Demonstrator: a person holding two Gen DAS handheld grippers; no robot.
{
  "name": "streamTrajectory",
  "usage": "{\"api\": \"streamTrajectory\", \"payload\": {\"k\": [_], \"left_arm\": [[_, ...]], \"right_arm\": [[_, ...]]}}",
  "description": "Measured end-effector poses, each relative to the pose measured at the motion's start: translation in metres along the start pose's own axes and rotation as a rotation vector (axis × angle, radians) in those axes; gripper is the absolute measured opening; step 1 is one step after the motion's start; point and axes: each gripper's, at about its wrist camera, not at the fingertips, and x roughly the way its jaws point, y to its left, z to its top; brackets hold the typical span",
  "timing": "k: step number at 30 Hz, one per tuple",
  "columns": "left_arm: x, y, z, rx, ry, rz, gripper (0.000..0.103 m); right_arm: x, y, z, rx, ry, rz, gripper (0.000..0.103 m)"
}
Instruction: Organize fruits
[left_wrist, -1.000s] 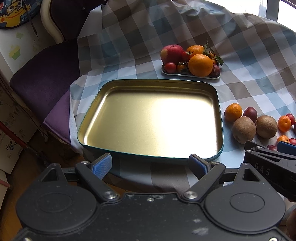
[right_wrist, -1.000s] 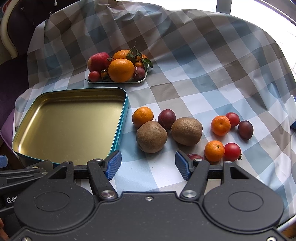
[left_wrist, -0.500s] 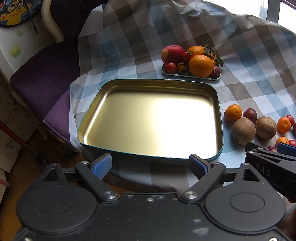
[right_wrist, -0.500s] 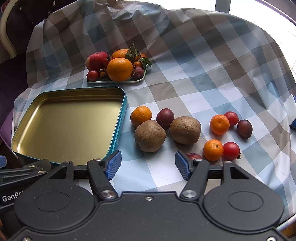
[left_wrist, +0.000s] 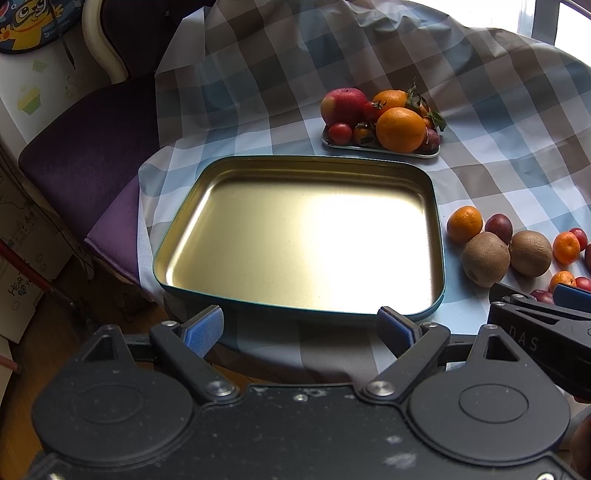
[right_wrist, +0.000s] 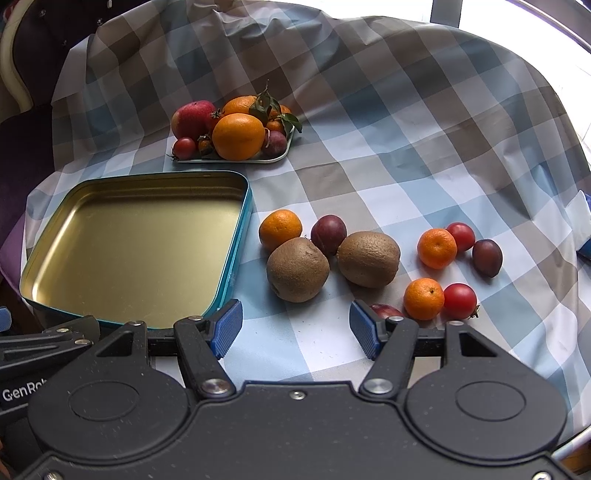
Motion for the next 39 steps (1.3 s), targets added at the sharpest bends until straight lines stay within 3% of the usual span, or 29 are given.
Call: {"api": "streamTrajectory", "payload": {"k": [19, 29, 39], "left_arm": [[0.003, -0.004, -0.002, 0.010, 0.021, -0.018, 0.094], [0.005, -0.009, -0.002, 0.025, 0.061, -0.048, 0.094], [-0.007, -0.032, 0.001, 0.169, -0.017, -0.082, 0.094]], "right_arm": [[0.006, -0.002, -0.003, -0.001, 0.017, -0.007, 0.066], [0.014, -0.024, -0.001, 0.087, 0.084, -0.008, 0.066], [0.006, -0.058, 0.016, 0.186, 0.058, -0.054, 0.066]]}}
